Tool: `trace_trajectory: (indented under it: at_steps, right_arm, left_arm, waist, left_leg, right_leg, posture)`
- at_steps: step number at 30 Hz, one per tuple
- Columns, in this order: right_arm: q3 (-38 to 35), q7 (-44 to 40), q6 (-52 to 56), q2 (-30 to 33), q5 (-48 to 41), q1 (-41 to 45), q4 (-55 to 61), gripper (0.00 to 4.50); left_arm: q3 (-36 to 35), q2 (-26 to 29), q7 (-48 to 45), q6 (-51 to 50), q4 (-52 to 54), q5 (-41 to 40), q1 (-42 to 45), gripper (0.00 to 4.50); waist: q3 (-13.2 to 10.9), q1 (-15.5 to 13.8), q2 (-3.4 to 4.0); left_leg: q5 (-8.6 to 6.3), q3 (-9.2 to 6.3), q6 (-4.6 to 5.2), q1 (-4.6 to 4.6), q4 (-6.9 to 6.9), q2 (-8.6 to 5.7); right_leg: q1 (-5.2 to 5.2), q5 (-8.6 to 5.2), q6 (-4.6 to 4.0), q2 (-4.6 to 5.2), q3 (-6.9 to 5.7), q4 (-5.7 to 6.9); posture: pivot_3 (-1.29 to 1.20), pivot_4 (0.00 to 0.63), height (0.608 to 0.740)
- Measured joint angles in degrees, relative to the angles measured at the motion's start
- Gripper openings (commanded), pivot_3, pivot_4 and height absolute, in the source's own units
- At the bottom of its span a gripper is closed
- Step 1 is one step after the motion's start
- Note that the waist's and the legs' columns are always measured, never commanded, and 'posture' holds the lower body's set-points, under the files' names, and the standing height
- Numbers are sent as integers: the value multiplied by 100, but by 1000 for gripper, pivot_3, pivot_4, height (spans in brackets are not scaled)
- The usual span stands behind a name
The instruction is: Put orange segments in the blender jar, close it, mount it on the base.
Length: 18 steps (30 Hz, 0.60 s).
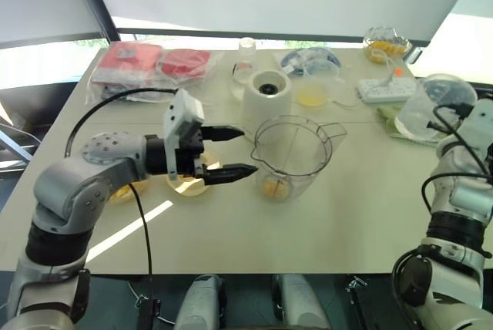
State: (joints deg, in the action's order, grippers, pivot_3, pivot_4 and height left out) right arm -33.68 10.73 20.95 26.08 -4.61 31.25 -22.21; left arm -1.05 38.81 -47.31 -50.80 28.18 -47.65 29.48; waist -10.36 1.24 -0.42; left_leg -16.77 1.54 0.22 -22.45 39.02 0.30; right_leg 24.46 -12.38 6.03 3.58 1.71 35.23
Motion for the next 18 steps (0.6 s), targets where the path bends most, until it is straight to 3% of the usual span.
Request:
trace_trajectory:
  at_steps: [7, 18]
  right_arm:
    - [211, 66, -1095, -103, -127, 209, -1680, 21]
    - [461, 820, -1415, -533, -198, 380, -2117, 21]
  left_arm:
    - [-16, -61, 281, -138, 152, -192, -44, 4309]
    - [-17, -66, 497, -151, 172, -307, -47, 4309]
  waist:
    - [0, 109, 0]
    - [-1, 132, 2]
  left_leg:
    - [0, 0, 0, 0, 0, 0]
    - [0, -2, 0, 0, -1, 0]
  right_leg:
    - [0, 1, 2, 0, 4, 1]
    - [0, 2, 4, 0, 4, 0]
  posture:
    - [0, 150, 740]
    - [0, 150, 740]
